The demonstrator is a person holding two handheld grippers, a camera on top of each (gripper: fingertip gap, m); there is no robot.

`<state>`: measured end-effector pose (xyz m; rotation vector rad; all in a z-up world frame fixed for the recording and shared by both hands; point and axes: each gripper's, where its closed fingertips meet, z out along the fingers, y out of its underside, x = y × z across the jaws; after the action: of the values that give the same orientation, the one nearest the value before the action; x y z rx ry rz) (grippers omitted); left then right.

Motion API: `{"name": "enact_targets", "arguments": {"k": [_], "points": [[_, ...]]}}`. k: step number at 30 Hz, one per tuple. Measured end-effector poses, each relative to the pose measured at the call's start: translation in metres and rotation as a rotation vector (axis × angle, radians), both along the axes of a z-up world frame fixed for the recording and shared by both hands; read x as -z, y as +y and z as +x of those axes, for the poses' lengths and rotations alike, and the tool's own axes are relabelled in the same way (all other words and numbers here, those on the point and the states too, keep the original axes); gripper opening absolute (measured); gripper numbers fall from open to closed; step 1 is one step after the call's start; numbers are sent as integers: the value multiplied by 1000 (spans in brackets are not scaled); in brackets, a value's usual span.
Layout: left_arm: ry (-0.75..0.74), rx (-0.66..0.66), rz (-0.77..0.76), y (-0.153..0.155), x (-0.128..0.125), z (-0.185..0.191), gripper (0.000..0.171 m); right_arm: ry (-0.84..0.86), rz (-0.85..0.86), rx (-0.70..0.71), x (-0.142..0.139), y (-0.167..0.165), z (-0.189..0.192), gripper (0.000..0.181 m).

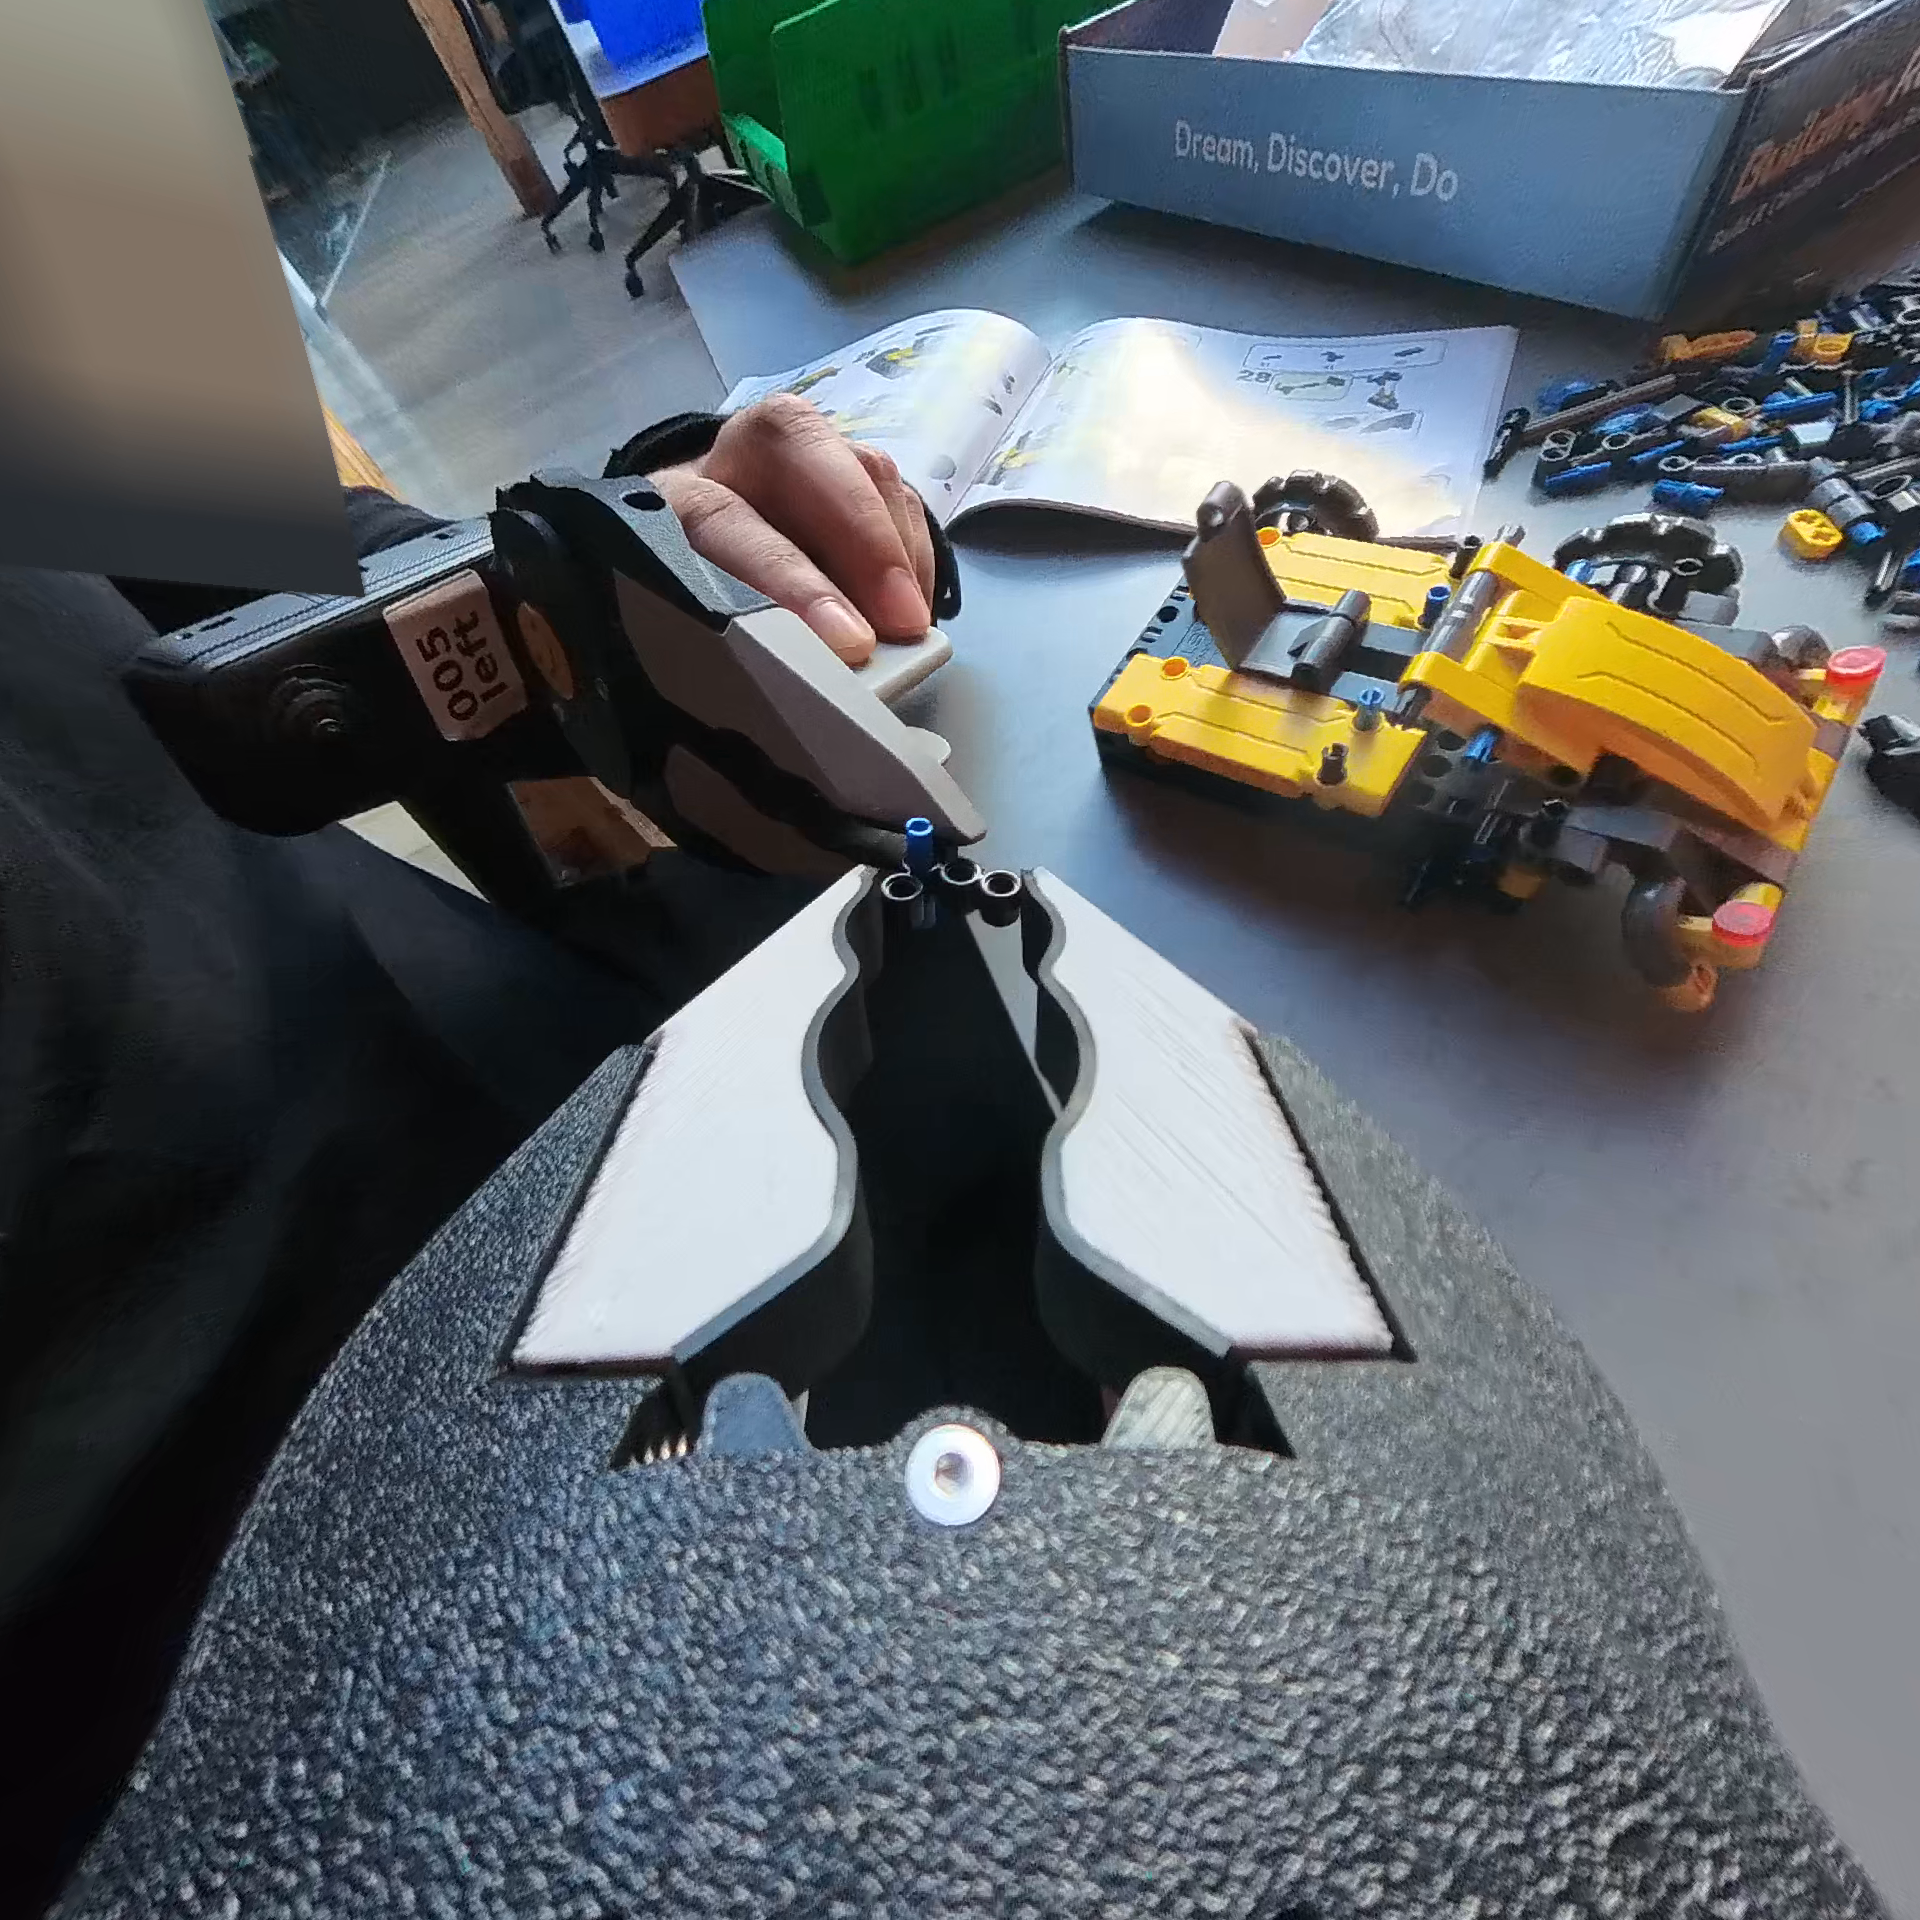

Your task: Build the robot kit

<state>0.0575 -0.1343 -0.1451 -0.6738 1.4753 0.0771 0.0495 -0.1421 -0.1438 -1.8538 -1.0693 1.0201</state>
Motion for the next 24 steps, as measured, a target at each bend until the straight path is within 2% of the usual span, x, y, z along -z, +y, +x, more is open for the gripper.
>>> {"name": "enact_targets", "arguments": {"k": [8,24], "points": [[-23,-48,-27,12,1,-2,4,6,-19,0,3,13,-3,26],[-86,-58,-52,14,-8,-4,4,27,-10,7,-8,17,-6,27]]}}
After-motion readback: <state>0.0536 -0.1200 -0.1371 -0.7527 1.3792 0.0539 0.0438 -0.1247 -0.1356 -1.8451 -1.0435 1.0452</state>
